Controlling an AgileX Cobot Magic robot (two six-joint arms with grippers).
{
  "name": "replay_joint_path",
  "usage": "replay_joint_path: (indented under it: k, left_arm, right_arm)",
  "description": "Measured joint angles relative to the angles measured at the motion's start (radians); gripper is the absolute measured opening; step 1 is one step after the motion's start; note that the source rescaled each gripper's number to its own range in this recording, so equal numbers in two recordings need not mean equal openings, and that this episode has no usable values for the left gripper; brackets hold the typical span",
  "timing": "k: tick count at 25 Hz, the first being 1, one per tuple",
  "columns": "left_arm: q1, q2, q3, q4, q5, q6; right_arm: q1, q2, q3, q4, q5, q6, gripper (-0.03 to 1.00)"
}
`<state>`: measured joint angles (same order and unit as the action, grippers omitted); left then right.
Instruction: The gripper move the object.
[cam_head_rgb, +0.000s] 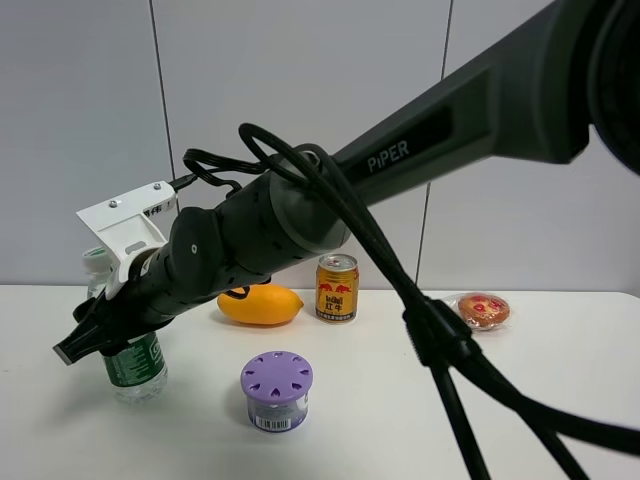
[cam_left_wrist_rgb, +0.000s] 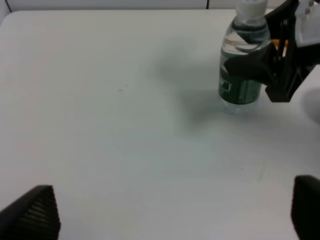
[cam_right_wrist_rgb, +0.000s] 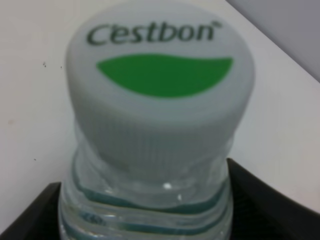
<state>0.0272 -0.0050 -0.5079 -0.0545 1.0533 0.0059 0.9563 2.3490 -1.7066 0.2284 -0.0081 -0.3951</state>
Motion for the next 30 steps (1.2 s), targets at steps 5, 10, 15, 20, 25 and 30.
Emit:
replay_joint_path:
  k: [5, 10, 15, 20, 25, 30]
  left_arm:
    - [0.0, 0.0, 0.0, 0.0, 0.0, 0.0]
    - [0.0, 0.0, 0.0, 0.0, 0.0, 0.0]
    - [0.0, 0.0, 0.0, 0.0, 0.0, 0.0]
    - [0.0, 0.0, 0.0, 0.0, 0.0, 0.0]
    - [0.0, 0.0, 0.0, 0.0, 0.0, 0.0]
    - [0.0, 0.0, 0.0, 0.0, 0.0, 0.0]
  right_arm:
    - [0.0, -0.001, 0.0, 0.0, 0.014, 0.0, 0.0]
    - [0.0, -0.004, 0.0, 0.0, 0.022, 0.0, 0.23]
    - [0.0, -0.005, -0.001, 0.003, 0.021, 0.0, 0.52]
    - [0.001, -0.025, -0.001, 0.003, 0.042, 0.0, 0.55]
    - [0.006, -0.115, -0.001, -0.008, 0.155, 0.0, 0.55]
    - [0.006, -0.274, -0.001, -0.044, 0.262, 0.0, 0.6]
